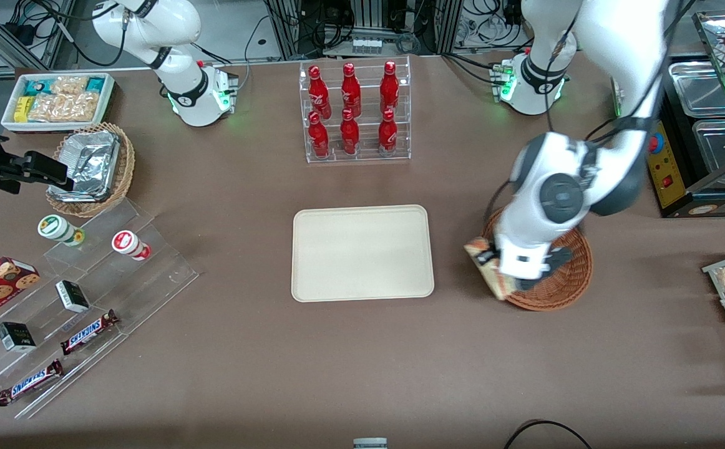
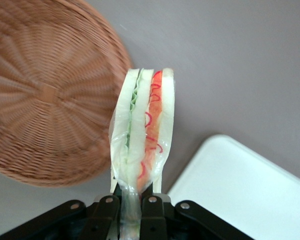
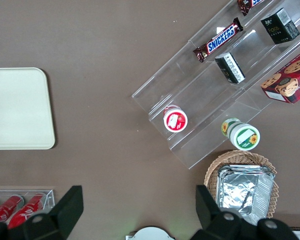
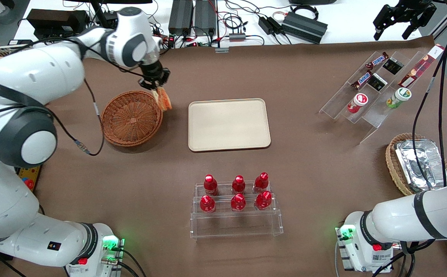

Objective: Place sandwich from basket to tray
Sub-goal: 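Lift the sandwich and carry it toward the cream tray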

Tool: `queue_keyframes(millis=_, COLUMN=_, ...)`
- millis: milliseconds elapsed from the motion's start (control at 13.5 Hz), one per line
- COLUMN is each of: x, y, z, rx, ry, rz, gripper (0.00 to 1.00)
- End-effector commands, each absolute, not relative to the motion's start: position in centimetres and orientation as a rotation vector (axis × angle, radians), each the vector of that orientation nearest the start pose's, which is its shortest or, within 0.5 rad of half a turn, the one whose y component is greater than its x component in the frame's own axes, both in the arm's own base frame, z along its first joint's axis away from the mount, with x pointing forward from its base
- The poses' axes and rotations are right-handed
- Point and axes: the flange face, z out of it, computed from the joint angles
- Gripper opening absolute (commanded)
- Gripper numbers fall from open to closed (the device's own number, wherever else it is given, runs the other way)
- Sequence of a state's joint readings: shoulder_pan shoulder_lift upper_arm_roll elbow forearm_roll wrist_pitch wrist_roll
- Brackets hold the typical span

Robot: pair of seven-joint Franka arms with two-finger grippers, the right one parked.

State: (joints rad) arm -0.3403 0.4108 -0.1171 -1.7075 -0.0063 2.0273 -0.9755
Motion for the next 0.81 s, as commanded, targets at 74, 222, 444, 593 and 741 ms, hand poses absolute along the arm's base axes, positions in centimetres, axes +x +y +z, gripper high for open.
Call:
queue_keyframes(millis=74, x=58.0, y=-36.4, z=32.1, rx=-3.042, ry=-0.637, rz=0.185, gripper=0.0)
queue_keyframes(millis=222, x=55.8, y=-40.1, z=30.6, rx=-3.052, ry=-0.553, rz=0.204, gripper=0.0)
queue_keyframes(millis=444, x=53.6, y=-46.4, z=28.9, rx=-3.07, ry=-0.486, rz=0.199, gripper=0.0)
queue_keyframes(millis=593, x=51.5, y=-50.0, z=28.1, rx=-3.07, ry=-0.447, rz=0.192, gripper=0.0)
queue_keyframes(millis=741, x=50.3, y=-52.1, z=27.7, rx=-3.076, ry=-0.447, rz=0.186, gripper=0.0)
